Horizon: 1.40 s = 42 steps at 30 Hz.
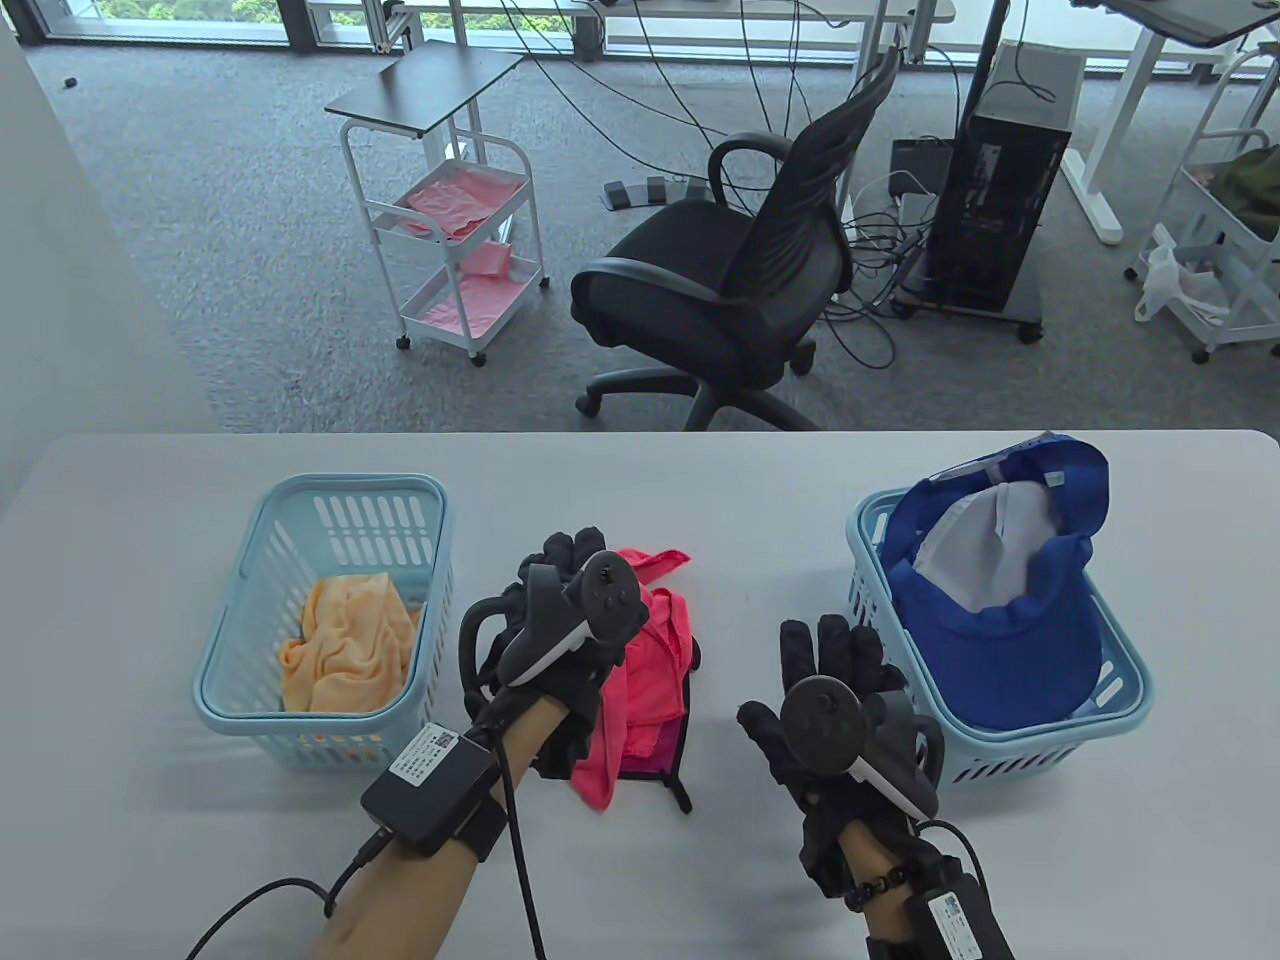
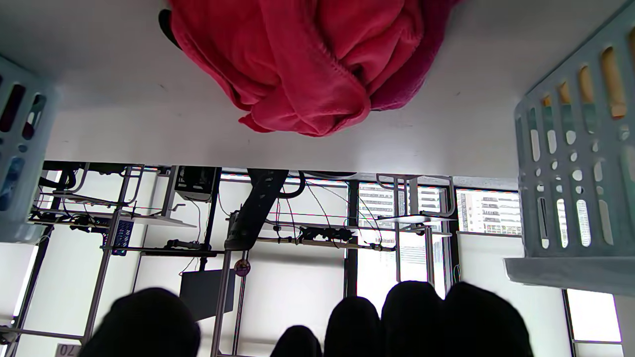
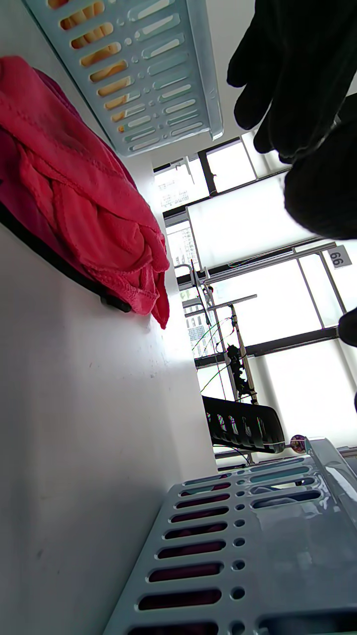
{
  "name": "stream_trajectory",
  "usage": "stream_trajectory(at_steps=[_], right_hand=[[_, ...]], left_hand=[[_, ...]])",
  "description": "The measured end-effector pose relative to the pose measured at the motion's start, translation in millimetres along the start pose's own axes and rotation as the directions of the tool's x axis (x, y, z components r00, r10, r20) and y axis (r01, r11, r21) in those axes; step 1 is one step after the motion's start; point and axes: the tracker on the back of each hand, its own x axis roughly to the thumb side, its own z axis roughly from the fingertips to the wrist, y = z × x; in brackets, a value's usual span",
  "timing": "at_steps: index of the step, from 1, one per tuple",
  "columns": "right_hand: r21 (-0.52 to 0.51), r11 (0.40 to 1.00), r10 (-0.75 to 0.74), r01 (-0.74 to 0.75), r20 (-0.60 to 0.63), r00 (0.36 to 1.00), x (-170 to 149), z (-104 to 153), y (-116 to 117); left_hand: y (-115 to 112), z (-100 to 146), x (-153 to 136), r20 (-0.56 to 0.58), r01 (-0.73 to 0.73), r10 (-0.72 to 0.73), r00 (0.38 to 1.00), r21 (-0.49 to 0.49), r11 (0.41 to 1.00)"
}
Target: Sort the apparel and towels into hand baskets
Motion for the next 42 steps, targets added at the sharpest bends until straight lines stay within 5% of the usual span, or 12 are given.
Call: stream_trajectory(at_steps=[15, 20, 31, 42], right_hand=[[0.014, 1.000, -0.009, 0.009, 0.000, 1.000, -1, 0, 1], [0.017, 1.000, -0.010, 0.010, 0.000, 1.000, -1, -1, 2], [0.022, 1.000, -0.010, 0.010, -0.002, 1.000, 0, -1, 3], [0.017, 1.000, -0.015, 0.015, -0.003, 1.000, -1, -2, 3]], left_hand=[[-102, -40, -1, -0.059, 0.091, -0.108, 0.992, -0.239, 0.967], [-117, -43, -3, -0.066, 0.155, -0.173, 0.983, -0.217, 0.964], [-114, -46, 0, -0.115, 0.221, -0.229, 0.967, -0.076, 0.972], [-81, -38, -6, -0.131, 0.072, -0.075, 0.989, -0.024, 0.997]])
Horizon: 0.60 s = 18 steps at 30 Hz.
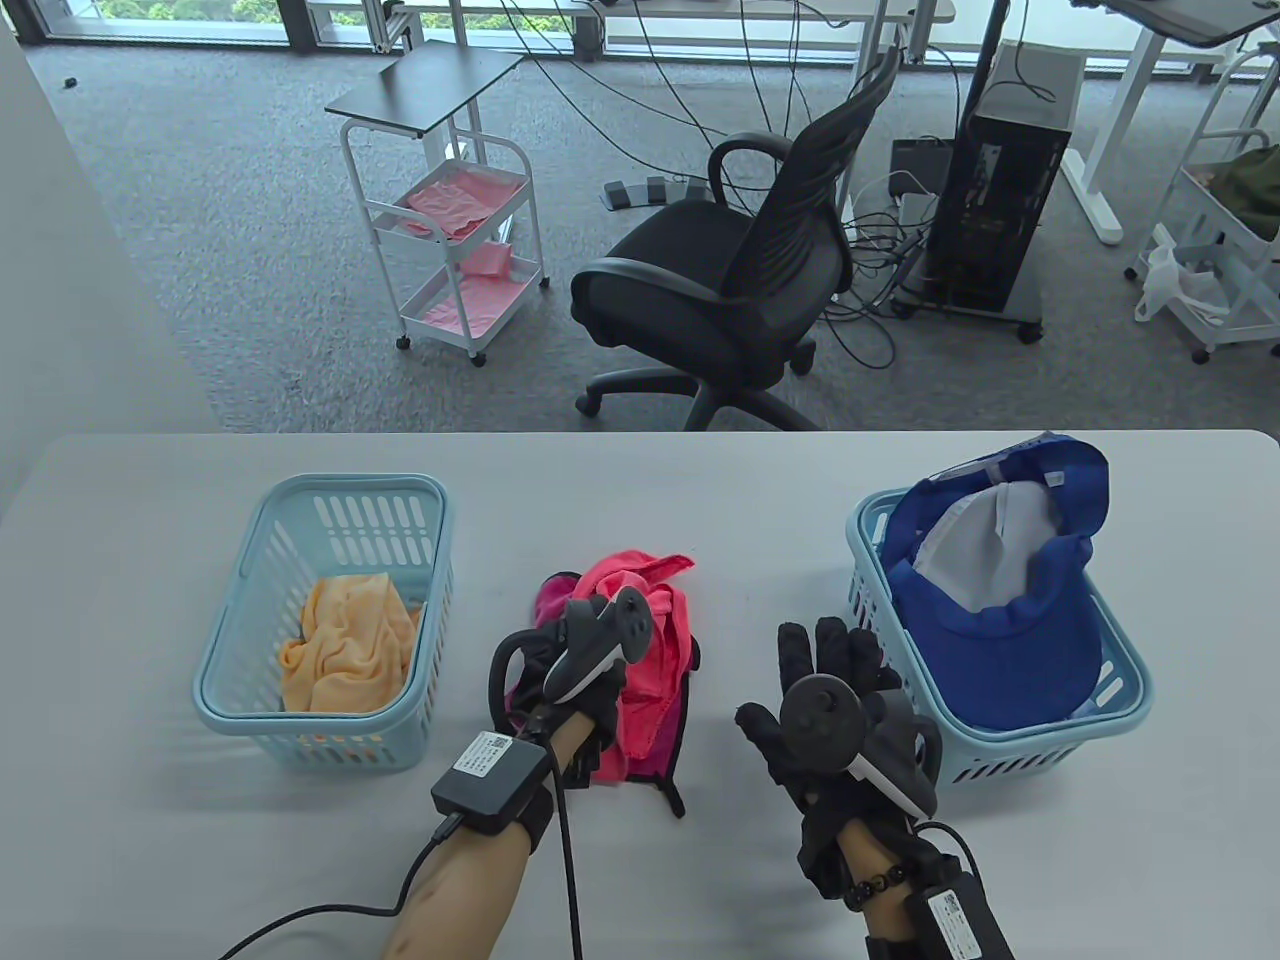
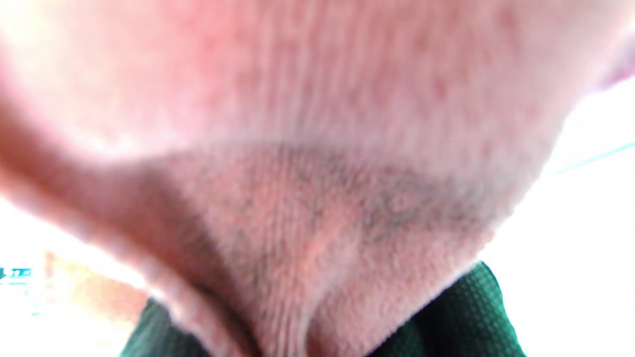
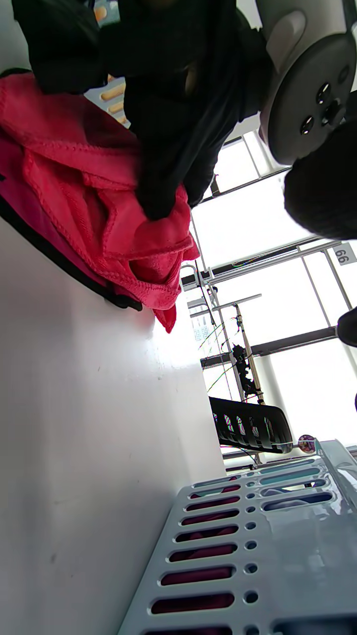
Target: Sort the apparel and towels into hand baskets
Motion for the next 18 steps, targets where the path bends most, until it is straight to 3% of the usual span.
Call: stream_trajectory(at_steps=[18], right_hand=[[-0.012, 1.000, -0.005, 0.005, -0.004, 1.000, -2, 1, 0]], left_hand=[[110, 40, -11, 0.063, -0.103, 0.092, 0.994, 0.199, 0.975]])
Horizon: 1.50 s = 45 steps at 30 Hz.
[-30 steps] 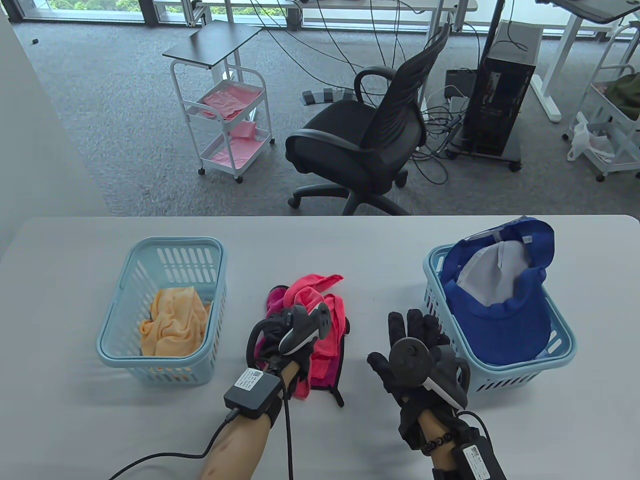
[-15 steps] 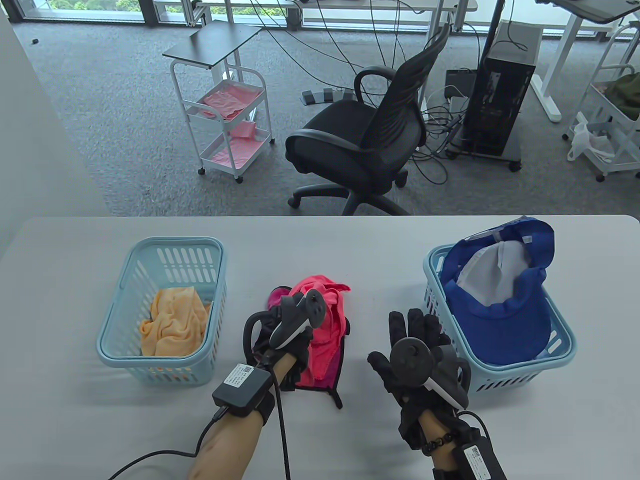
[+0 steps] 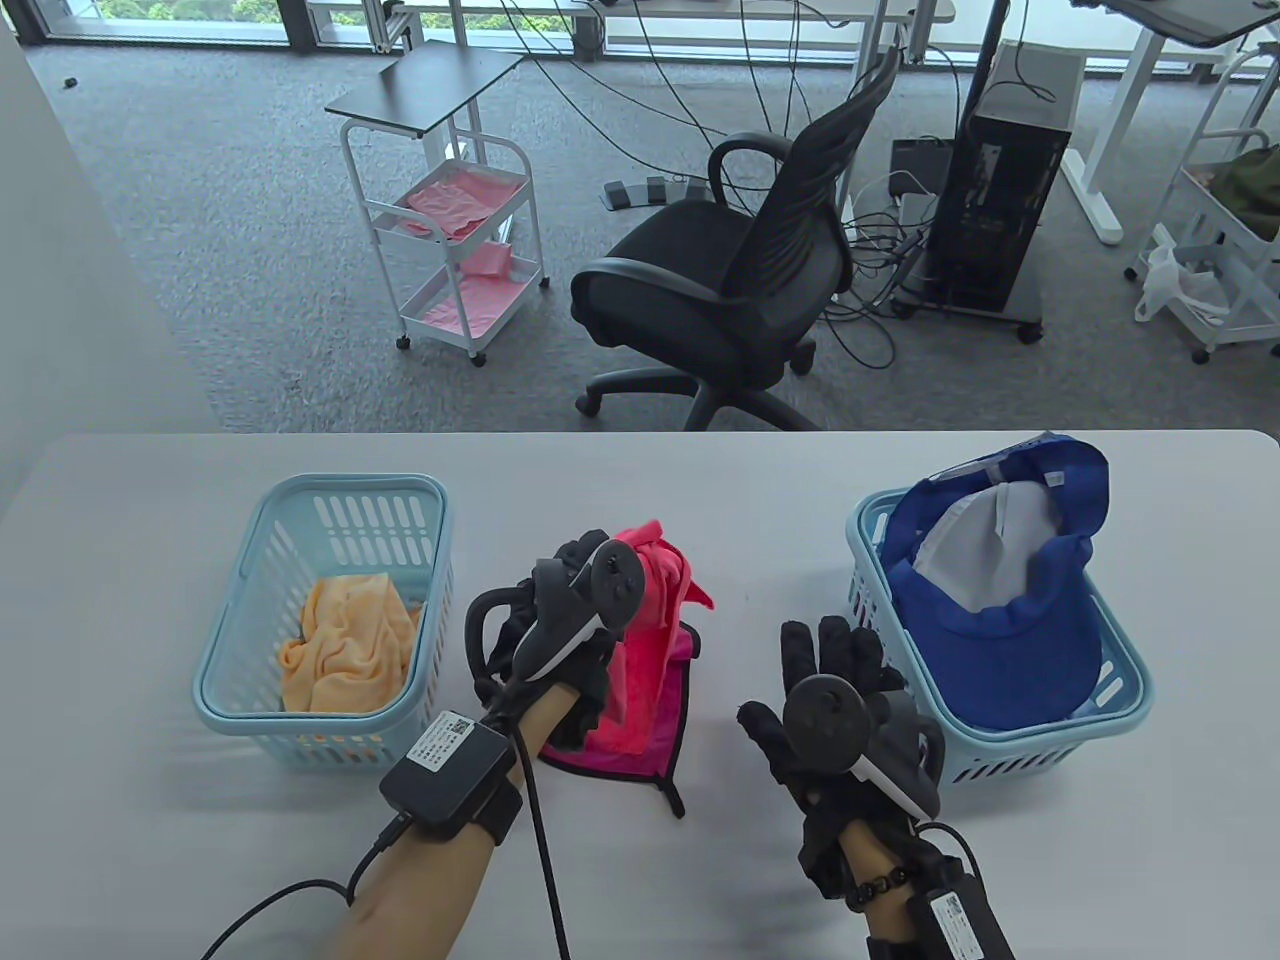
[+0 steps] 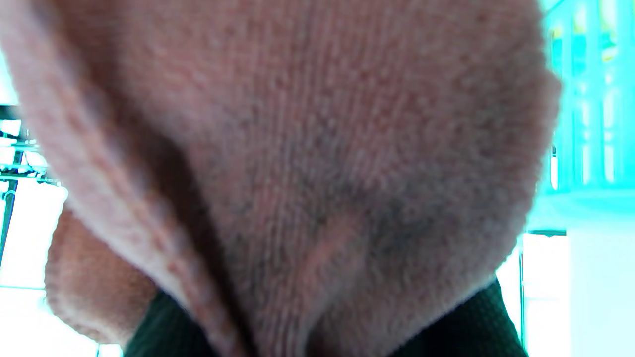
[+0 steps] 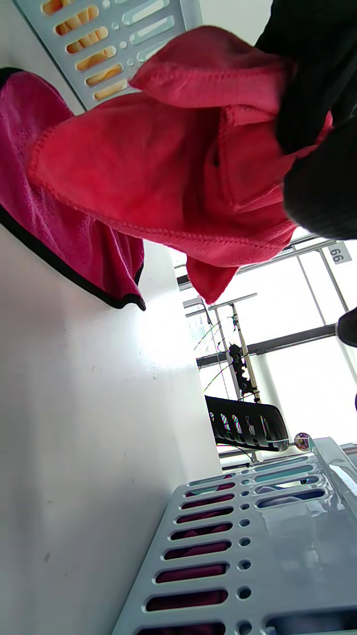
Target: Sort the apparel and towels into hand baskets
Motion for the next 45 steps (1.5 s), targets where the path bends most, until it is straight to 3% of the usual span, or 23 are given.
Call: stream_trajectory(at_steps=[14, 21, 33, 45], right_hand=[[-0.004, 1.000, 0.002, -0.002, -0.001, 1.000, -1, 0, 0], [-0.004, 1.000, 0.002, -0.002, -0.001, 1.000, -1, 0, 0], [-0.004, 1.000, 0.006, -0.006, -0.001, 1.000, -1, 0, 0], [0.002, 1.000, 0.011, -0.011, -0.001, 1.000, 0, 0, 1]], left_hand=[[96, 20, -40, -0.062, 0.003, 0.008, 0.998, 0.168, 0.986], [123, 29, -73, -0.124, 0.014, 0.014, 0.992, 0.222, 0.975], [143, 35, -131, -0.246, 0.024, 0.041, 0.968, 0.256, 0.966], [130, 34, -169, -0.345, 0.051, 0.030, 0.938, 0.224, 0.973]])
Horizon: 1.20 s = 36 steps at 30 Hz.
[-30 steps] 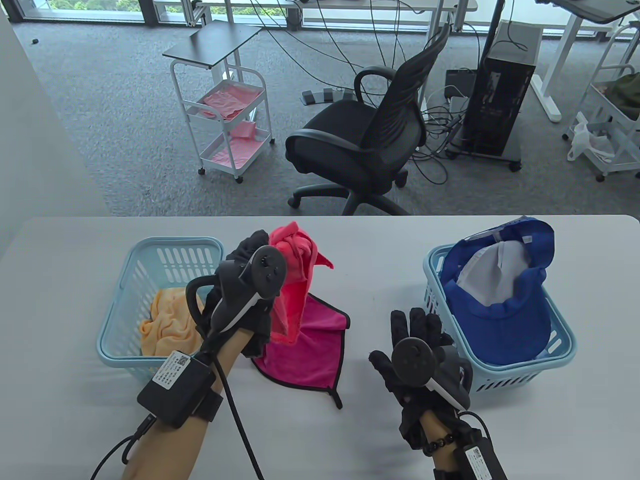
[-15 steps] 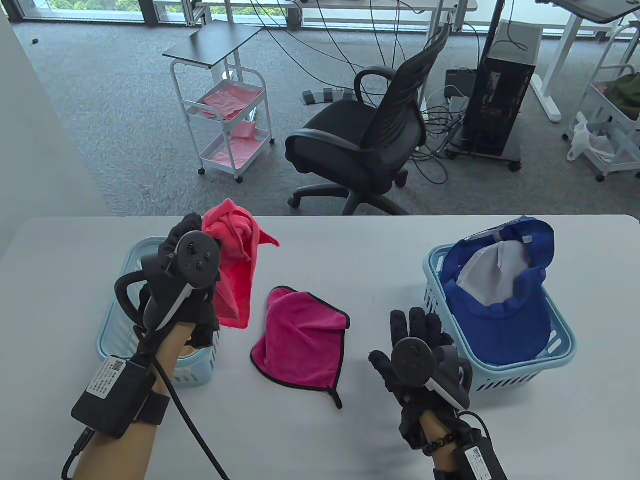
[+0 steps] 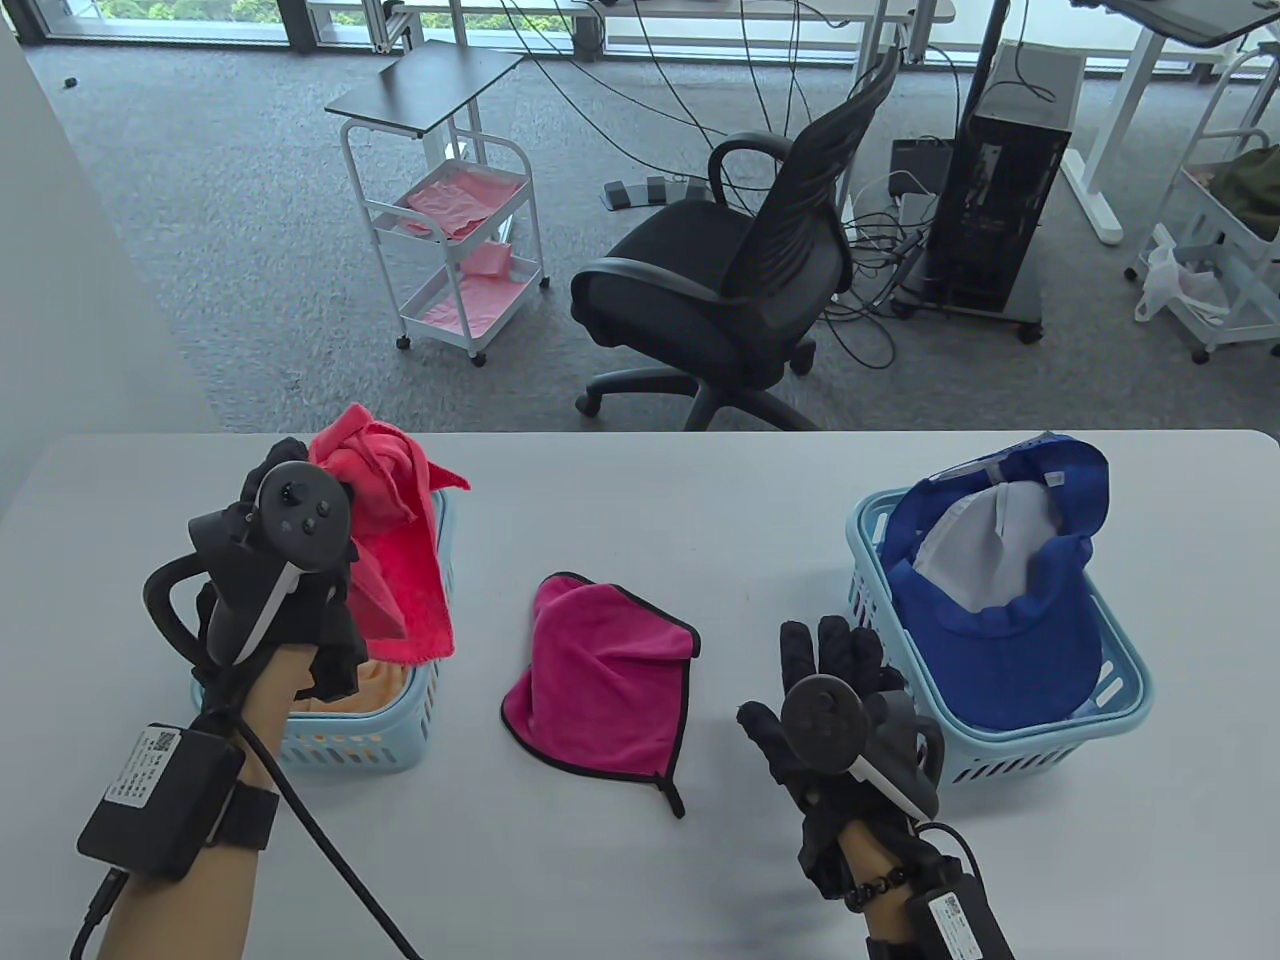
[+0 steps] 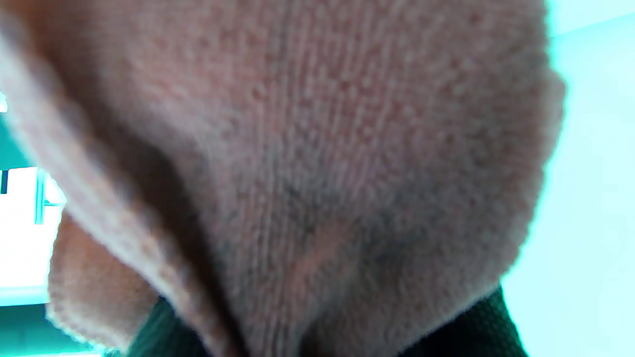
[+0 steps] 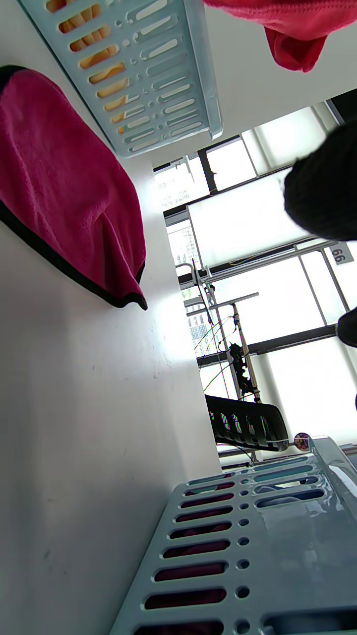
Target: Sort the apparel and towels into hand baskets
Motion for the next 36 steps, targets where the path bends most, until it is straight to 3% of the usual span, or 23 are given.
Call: stream_trajectory(at_steps=[22, 29, 36], right_hand=[[0.011, 1.000, 0.002, -0.002, -0.004, 1.000, 0, -1, 1], [0.016, 1.000, 0.005, -0.004, -0.007, 1.000, 0, 0, 1], [0.021, 1.000, 0.009, -0.009, -0.009, 1.000, 1, -1, 1]], left_hand=[[-46, -10, -30, -0.101, 0.021, -0.029, 0.994, -0.081, 0.997], [-65, -12, -37, -0.107, 0.013, -0.031, 0.994, -0.171, 0.985], [-64, -10, -30, -0.073, -0.013, 0.000, 0.997, -0.182, 0.983]])
